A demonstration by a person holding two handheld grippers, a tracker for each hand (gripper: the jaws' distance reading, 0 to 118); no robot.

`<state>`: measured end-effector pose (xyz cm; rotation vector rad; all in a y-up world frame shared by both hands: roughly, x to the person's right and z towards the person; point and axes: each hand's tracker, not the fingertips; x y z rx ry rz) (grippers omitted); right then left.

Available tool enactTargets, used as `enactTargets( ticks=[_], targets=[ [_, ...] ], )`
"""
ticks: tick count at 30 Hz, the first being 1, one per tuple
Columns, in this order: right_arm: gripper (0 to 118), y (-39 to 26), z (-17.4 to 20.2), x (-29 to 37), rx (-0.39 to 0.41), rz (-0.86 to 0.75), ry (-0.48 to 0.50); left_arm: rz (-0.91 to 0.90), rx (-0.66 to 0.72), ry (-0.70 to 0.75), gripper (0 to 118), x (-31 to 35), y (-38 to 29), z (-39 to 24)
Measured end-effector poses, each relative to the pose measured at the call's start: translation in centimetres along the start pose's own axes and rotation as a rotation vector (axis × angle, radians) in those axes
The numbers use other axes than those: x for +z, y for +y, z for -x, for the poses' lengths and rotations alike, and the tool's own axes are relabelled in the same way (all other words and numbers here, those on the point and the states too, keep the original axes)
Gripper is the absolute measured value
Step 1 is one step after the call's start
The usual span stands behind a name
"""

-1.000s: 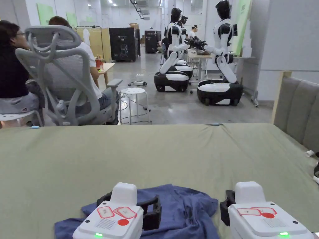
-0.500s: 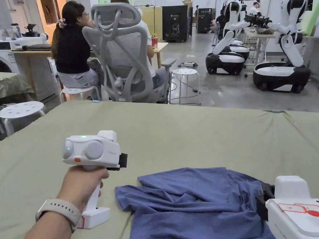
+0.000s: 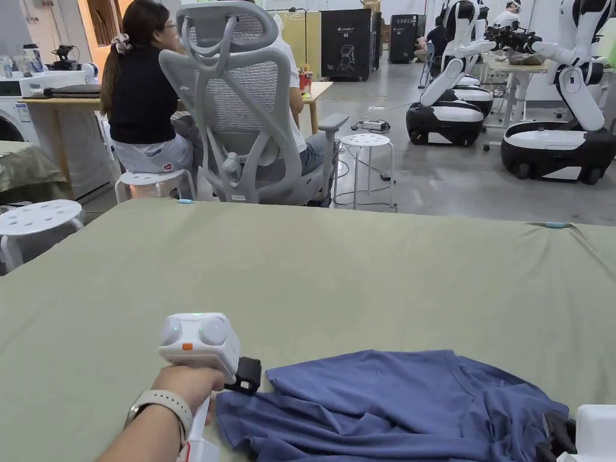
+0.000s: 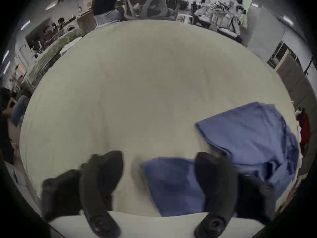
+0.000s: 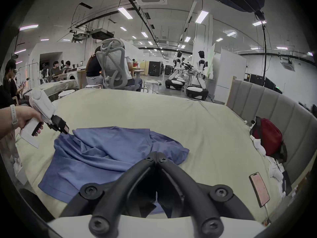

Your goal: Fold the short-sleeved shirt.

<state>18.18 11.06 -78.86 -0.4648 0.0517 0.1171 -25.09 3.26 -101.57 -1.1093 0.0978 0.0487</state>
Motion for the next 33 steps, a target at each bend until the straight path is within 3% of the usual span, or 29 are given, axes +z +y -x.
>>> enactTargets(
  ticks=[3,5,7,10,11,12,14,16,19,21,25,29,30,33],
  targets=[
    [0,-0.2,-0.7,-0.1,-0.004,0.012,-0.014,0.059,-0.047,-0.006,61,-2.1,-0.9,-0.5],
    [0,-0.3,-1.3,0.0,-0.004,0.014,-0.026,0.021,-0.064,0.025,54,-1.7,-0.6,-1.0],
    [0,-0.3,-1.8,0.2,-0.013,0.018,-0.039,0.017,-0.154,0.014,1,-0.2,-0.9,-2.3],
    [0,0.0,-2.5,0.2,-0.027,0.024,-0.042,0.037,-0.198,0.004,1,1.1,-1.6,-3.0],
    [0,0.1,-2.9,0.1,-0.02,0.03,-0.043,0.022,-0.141,-0.048,1,2.0,-1.6,-2.5],
    [0,0.3,-3.4,0.1,-0.014,0.033,-0.044,-0.03,-0.11,-0.06,1,3.2,-1.6,-2.2],
    [0,0.7,-4.9,-0.3,-0.012,0.041,-0.048,-0.146,-0.179,-0.004,1,6.1,-1.6,-2.4],
    [0,1.0,-6.9,-1.4,-0.01,0.053,-0.059,-0.216,-0.158,-0.051,1,8.6,-1.7,-1.9],
    [0,1.0,-10.1,-4.5,0.042,0.142,-0.112,-0.262,-0.157,-0.113,1,11.2,-2.2,-1.8],
    [0,1.0,-11.6,-6.8,0.049,0.203,-0.098,-0.278,-0.16,-0.118,1,12.3,-3.0,-2.2],
    [0,0.6,-11.7,-11.5,0.162,0.27,-0.046,-0.292,-0.151,-0.143,1,12.6,-3.2,-2.5],
    [2,-0.5,-11.2,-16.3,0.189,0.332,-0.006,-0.294,-0.152,-0.142,1,12.1,-2.9,-2.4],
    [19,-0.8,-11.2,-17.4,0.193,0.33,-0.003,-0.293,-0.154,-0.14,1,12.0,-2.9,-2.3],
    [114,-1.8,-10.5,-20.0,0.231,0.386,0.049,-0.286,-0.17,-0.121,1,11.2,-2.6,-2.2]
  ],
)
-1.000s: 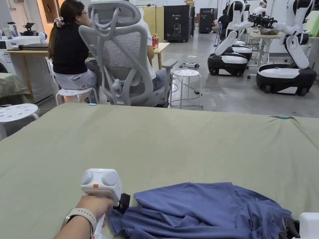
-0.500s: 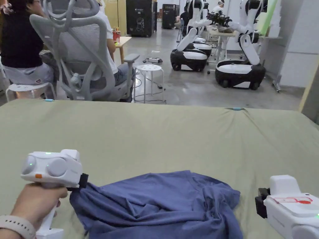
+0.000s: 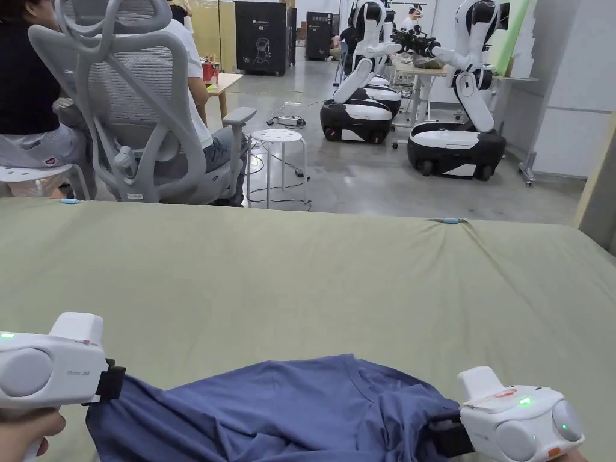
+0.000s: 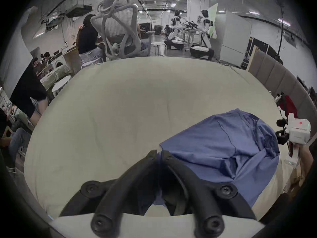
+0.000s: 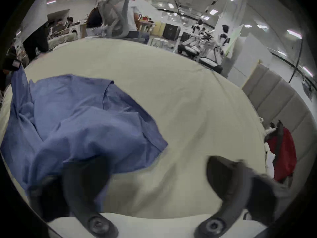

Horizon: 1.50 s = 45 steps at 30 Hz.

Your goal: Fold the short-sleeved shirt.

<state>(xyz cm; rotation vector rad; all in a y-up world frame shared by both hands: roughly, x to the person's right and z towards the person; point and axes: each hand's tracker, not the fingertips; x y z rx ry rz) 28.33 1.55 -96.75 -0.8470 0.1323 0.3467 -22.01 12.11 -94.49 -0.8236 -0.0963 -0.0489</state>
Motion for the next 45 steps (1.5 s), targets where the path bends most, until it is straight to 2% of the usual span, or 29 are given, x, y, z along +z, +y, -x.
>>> enactTargets(
  ticks=[1,5,7,8,9,10,11,13,15,20,27,33,38,41,45],
  targets=[
    [118,0.1,0.4,-0.4,0.023,-0.004,0.013,0.002,-0.003,0.0,1,-0.2,0.0,0.0],
    [114,0.2,1.5,-3.0,0.079,0.027,0.031,0.018,-0.013,0.001,1,-1.4,0.0,-0.2],
    [99,0.2,1.0,-3.3,0.024,0.032,0.118,0.024,-0.018,0.01,1,-2.0,-0.1,-0.1],
    [82,0.3,0.5,-3.2,-0.03,0.045,0.165,0.029,-0.017,0.013,1,-2.1,-0.3,0.0],
    [49,0.2,-0.1,-2.8,-0.09,0.039,0.248,0.031,-0.014,0.017,1,-2.3,-0.4,0.0],
    [24,0.0,-0.3,-2.4,-0.116,0.021,0.273,0.032,-0.012,0.022,1,-2.3,-0.6,0.1],
    [7,0.0,-0.2,-1.9,-0.092,0.026,0.232,0.03,-0.011,0.028,1,-2.4,-0.7,0.3],
    [6,-0.2,0.2,-0.5,-0.074,0.012,0.203,0.03,-0.009,0.036,1,-2.3,-0.9,0.5],
    [6,-0.3,-0.5,1.0,-0.142,0.001,0.223,0.028,-0.014,0.048,1,-1.8,-1.2,0.5],
    [6,0.5,-1.7,7.4,-0.183,-0.088,0.121,-0.061,-0.069,0.119,1,1.8,-0.9,0.6],
    [6,4.1,-2.5,17.9,-0.157,-0.262,-0.031,-0.267,-0.169,0.279,1,8.6,1.7,0.2],
    [7,8.4,-3.6,26.3,-0.187,-0.472,-0.19,-0.433,-0.191,0.418,1,14.0,6.3,0.6],
    [7,12.8,-6.4,31.1,-0.195,-0.583,-0.366,-0.523,-0.166,0.466,1,17.5,11.4,1.4],
    [7,15.3,-8.2,33.3,-0.236,-0.63,-0.382,-0.573,-0.124,0.452,1,19.0,14.5,1.0],
    [7,18.5,-9.6,35.0,-0.231,-0.664,-0.437,-0.629,-0.088,0.426,1,20.1,18.8,0.2]
  ],
)
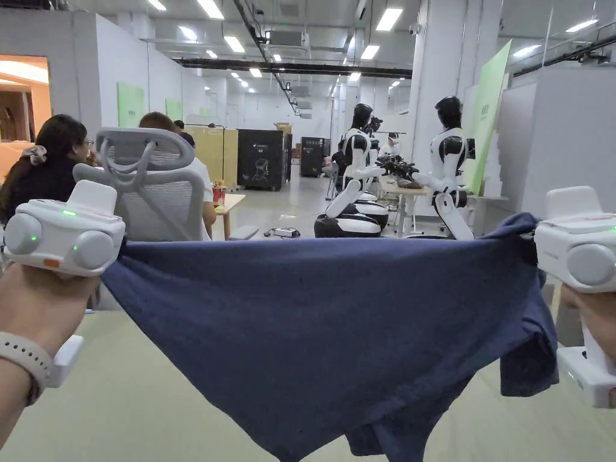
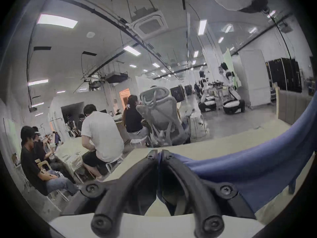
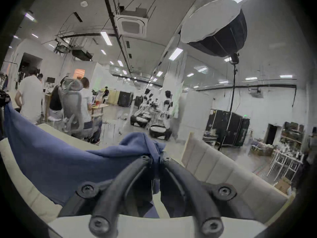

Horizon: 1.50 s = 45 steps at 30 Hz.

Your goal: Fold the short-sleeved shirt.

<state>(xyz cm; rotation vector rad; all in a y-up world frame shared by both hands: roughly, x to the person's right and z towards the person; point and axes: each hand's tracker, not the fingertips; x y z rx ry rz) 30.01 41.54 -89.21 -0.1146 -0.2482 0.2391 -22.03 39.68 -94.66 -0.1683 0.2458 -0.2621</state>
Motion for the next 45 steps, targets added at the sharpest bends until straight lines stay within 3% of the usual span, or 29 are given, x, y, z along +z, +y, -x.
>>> enactTargets(
  ticks=[7,13,19,27,34,37,40,41,42,44,45],
  targets=[
    [7,0.4,0.1,-2.9,0.013,-0.005,-0.031,-0.021,-0.009,0.012,1,-4.3,2.2,-2.0],
    [7,-8.3,2.1,-7.4,0.005,0.097,-0.019,0.14,-0.023,-0.015,1,-8.0,-6.0,-5.1],
    [7,-13.9,2.6,-7.7,-0.004,0.16,-0.012,0.199,-0.03,-0.045,1,-6.9,-10.9,-6.0],
    [7,-20.4,1.4,-1.0,0.018,0.315,0.065,0.324,-0.032,-0.149,1,0.7,-16.1,-4.5],
    [7,-32.4,2.2,8.3,0.068,0.502,0.157,0.515,-0.011,-0.248,1,9.0,-28.4,-3.0],
    [7,-37.2,3.1,10.9,0.073,0.613,0.195,0.634,0.055,-0.272,1,10.6,-34.2,-2.6],
    [7,-39.3,3.1,12.0,0.015,0.654,0.199,0.668,0.173,-0.282,1,11.1,-37.4,-1.8],
    [10,-39.1,2.9,12.1,-0.018,0.651,0.23,0.648,0.18,-0.282,5,11.5,-37.6,-1.6],
    [31,-38.4,2.8,12.2,-0.029,0.647,0.239,0.627,0.176,-0.272,27,11.7,-37.5,-1.4],
    [98,-35.8,3.3,13.0,-0.016,0.607,0.235,0.537,0.174,-0.243,83,12.6,-35.4,-1.6],
    [118,-34.0,4.1,13.5,-0.023,0.538,0.252,0.475,0.184,-0.246,99,13.1,-34.0,-2.0]
  ],
)
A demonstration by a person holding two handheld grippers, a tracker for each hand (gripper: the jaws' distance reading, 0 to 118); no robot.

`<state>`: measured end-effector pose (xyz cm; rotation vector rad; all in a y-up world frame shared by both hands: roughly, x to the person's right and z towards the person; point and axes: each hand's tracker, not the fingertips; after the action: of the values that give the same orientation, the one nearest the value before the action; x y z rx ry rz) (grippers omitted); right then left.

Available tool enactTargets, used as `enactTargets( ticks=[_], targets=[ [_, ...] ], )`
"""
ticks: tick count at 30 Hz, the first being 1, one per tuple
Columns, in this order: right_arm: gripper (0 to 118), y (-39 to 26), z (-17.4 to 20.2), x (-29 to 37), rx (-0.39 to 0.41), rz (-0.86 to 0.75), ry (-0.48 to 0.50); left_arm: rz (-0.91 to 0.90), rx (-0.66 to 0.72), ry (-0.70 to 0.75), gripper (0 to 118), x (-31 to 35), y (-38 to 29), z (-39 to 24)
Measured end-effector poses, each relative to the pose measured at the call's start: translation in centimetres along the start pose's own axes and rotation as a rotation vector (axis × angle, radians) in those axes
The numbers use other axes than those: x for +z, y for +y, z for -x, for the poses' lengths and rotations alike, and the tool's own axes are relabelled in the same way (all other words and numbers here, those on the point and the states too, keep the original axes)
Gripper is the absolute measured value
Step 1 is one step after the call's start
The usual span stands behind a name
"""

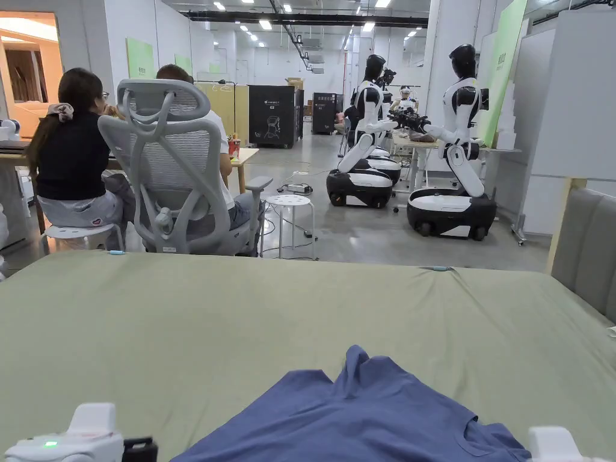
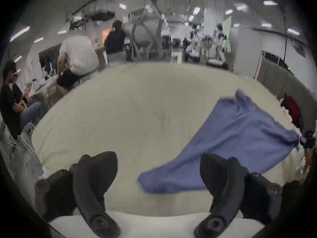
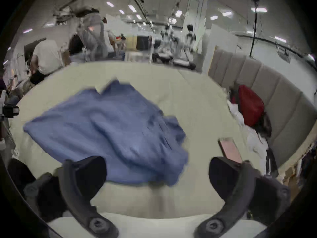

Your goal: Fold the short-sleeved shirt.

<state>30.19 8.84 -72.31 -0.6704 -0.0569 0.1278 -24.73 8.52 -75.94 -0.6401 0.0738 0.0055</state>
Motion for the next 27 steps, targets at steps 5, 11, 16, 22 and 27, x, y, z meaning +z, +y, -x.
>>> enactTargets(
  ticks=[5,11,16,22,27],
  targets=[
    [118,6.4,7.4,4.5,-0.024,-0.258,0.145,-0.236,-0.069,-0.111,93,3.2,4.8,-7.5],
    [1,8.2,13.1,5.7,0.01,-0.36,0.13,-0.365,-0.117,-0.134,0,6.2,6.0,-12.1],
    [0,8.3,14.0,5.2,0.002,-0.332,0.193,-0.204,-0.144,-0.12,0,5.0,7.1,-8.7],
    [0,7.5,15.4,3.5,0.035,-0.3,0.214,0.264,-0.034,-0.087,0,-1.0,5.1,0.5],
    [0,7.4,16.8,1.9,0.052,-0.264,0.247,0.324,0.079,-0.112,0,-3.7,1.7,3.8]
  ],
)
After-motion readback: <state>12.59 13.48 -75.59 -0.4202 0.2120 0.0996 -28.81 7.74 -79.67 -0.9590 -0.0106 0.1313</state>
